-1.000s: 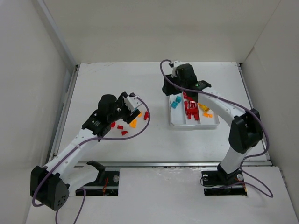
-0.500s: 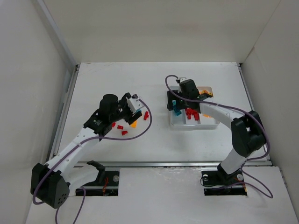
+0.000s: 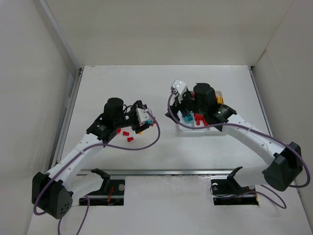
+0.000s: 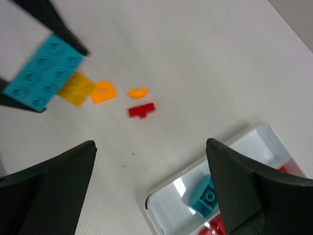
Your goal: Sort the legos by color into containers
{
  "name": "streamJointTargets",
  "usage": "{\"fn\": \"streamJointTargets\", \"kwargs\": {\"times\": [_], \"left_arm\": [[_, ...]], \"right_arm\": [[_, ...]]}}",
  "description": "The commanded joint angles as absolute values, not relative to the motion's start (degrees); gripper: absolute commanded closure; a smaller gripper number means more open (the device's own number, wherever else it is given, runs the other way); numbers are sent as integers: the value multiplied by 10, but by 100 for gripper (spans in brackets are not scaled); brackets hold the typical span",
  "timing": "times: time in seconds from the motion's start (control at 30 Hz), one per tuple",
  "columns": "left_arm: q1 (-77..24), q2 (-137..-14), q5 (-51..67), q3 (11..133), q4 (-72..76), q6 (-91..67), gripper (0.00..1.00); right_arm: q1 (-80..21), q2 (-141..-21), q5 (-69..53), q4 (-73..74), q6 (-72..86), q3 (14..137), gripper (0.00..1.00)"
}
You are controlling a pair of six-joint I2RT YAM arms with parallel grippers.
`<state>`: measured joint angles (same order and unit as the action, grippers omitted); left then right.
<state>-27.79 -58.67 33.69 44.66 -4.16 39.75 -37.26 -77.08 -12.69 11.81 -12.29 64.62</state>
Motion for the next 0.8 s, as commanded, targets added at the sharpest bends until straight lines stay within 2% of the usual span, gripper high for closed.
{"fn": "streamJointTargets", "kwargs": {"times": [0.0, 0.07, 0.17, 0.2, 0.23, 0.3, 0.33, 0.4, 0.57, 0.77], "left_arm": [[-281, -562, 467, 495, -62, 473, 100], [-281, -562, 496, 511, -77, 490, 100], [-281, -567, 509, 522, -90, 503, 100], [-281, -573, 509, 522, -102, 516, 100], [-281, -573, 514, 522, -102, 532, 100], [-281, -578, 505, 522, -86, 532, 100], [-281, -578, 484, 522, -74, 523, 100], [-281, -578, 447, 505, -38, 479, 100], [-300, -571, 291, 475, 67, 454, 100], [-317, -571, 236, 475, 79, 454, 100]], "right_arm": [[-383, -747, -332, 85, -280, 632, 2], [-398, -747, -337, 85, -287, 632, 6], [-398, -742, -351, 85, -301, 637, 35], [-398, -742, -359, 85, -301, 637, 42], [-398, -742, -365, 85, -295, 645, 42], [-398, -748, -372, 85, -268, 667, 29], [-398, -756, -362, 85, -219, 679, 7], [-398, -772, -312, 85, -160, 703, 1], [-392, -840, -325, 62, 49, 775, 1], [-392, -914, -345, 12, 168, 826, 1]]}}
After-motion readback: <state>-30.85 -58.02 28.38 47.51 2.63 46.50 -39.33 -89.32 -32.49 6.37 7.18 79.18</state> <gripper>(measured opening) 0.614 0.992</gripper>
